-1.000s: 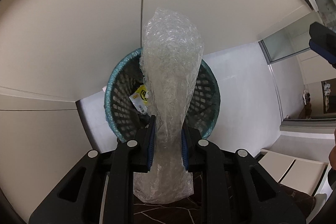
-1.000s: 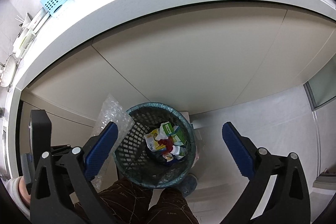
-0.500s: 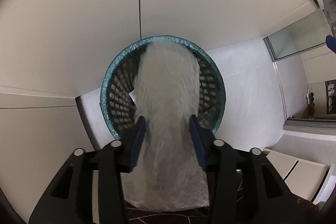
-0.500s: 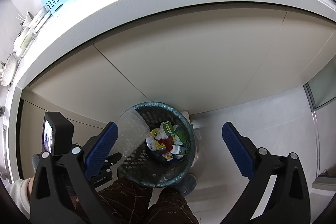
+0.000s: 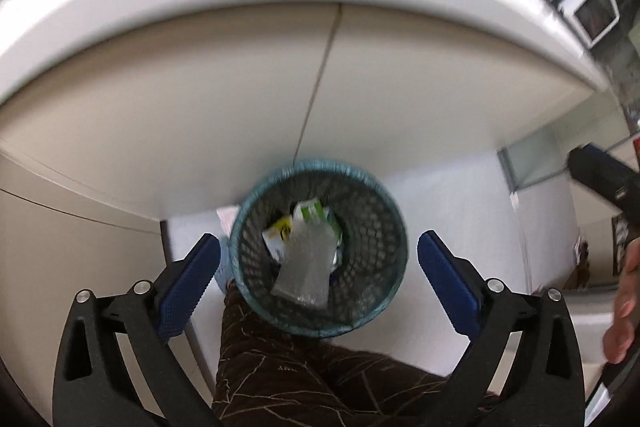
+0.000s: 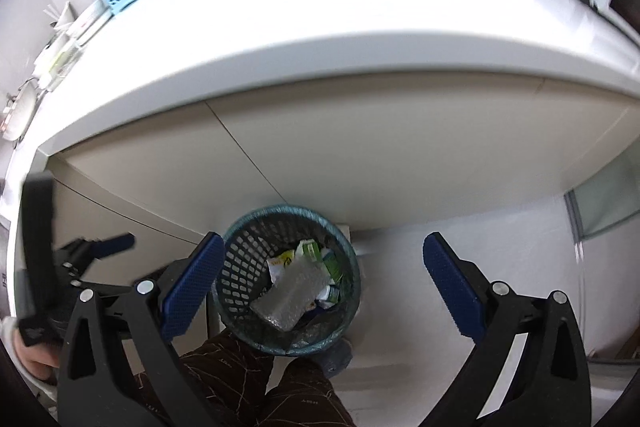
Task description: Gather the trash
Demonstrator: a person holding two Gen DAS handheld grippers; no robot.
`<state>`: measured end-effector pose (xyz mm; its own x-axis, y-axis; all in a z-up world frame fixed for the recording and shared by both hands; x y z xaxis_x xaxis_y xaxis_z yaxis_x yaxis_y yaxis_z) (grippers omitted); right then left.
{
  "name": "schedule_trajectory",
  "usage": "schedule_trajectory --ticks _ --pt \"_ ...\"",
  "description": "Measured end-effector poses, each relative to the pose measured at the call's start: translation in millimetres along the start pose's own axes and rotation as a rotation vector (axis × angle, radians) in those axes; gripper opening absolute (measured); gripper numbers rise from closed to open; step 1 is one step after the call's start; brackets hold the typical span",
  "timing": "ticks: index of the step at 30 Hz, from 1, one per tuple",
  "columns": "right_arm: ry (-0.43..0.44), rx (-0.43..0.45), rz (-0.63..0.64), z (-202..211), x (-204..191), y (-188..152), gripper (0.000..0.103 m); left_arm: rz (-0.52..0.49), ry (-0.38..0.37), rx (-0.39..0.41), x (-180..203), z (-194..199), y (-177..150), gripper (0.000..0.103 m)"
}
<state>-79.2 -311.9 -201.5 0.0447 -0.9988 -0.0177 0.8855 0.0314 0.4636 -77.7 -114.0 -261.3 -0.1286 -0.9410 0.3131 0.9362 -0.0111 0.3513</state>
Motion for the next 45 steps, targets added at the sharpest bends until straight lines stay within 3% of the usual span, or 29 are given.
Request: schedule_trajectory --ticks 4,10,18,26,45 --pt "-0.001 0.036 0.023 32.8 -11.3 17.0 0.095 0.020 0.002 0.085 3.7 55.0 17.9 0.097" --pt "0.020 0.072 0.022 74.5 -22.9 38.6 0.095 0.026 0.077 0.162 10.8 124.1 34.7 0.097" --pt "-0.016 0.080 0.028 115.8 -27.1 43.7 0.095 0.068 0.106 0.168 7.2 178.9 33.4 0.097" --pt "-0.048 0.063 0.052 131.7 -29.3 33.3 0.095 0.077 0.121 0.184 4.9 197.7 18.3 0.097" --pt "-0.070 0.062 0.056 131.4 -32.6 28.8 0.095 0.063 0.133 0.173 9.8 190.1 17.9 0.097"
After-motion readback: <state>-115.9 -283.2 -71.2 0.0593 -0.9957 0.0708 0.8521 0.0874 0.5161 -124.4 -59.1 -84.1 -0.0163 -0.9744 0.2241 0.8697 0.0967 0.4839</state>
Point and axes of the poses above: each gripper's, at about its wrist camera, not at the fingertips, and z roughly against the way its jaws point, x to its right, y to its top, the point moved 3 cm from there along -z, roughly the way its jaws point, and after that the axes turned 6 degrees about -y, right-handed, at the moved point
